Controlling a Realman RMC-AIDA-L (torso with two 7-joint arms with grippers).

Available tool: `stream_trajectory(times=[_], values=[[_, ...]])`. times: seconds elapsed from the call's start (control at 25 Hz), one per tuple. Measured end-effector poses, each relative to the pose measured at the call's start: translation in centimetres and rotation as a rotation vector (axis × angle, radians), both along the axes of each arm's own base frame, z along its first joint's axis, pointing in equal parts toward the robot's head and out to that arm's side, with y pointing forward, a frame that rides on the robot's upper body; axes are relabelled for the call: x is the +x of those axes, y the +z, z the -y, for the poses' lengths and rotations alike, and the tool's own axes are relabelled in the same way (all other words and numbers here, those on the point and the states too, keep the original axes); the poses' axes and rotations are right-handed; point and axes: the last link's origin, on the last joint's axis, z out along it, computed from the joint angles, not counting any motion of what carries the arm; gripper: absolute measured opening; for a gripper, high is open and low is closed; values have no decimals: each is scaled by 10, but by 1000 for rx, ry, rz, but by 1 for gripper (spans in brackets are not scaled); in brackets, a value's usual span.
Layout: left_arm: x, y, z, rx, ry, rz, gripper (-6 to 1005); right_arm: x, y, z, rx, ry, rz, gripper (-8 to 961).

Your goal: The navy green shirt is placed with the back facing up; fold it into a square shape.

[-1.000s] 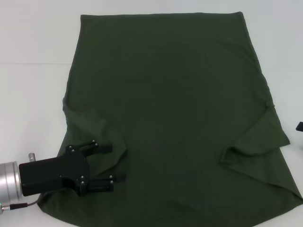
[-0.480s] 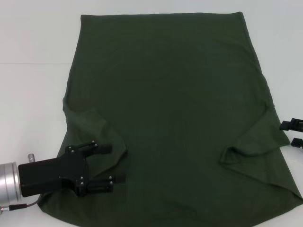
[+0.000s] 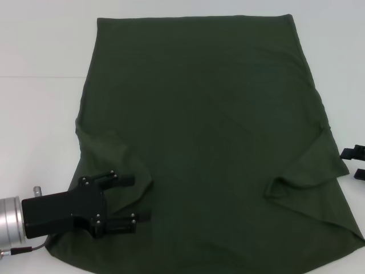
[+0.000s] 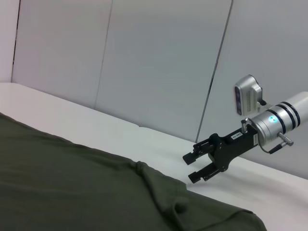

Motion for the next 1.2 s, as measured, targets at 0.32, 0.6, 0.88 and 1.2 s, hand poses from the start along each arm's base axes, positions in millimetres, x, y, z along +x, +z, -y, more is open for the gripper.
stream_trajectory(times=[0.32,0.6,0.88,1.2], values=[[0,0,0,0,0,0,877,-1,-3,-1,-8,2,1,788],[0,0,0,0,0,0,877,-3,-7,-2,-18,5,11,787],[0,0,0,0,1,0,878,-4,-7,-4,-14,5,16,786],[0,0,0,0,1,0,878,-7,-11,-7,-12,12,17,788]])
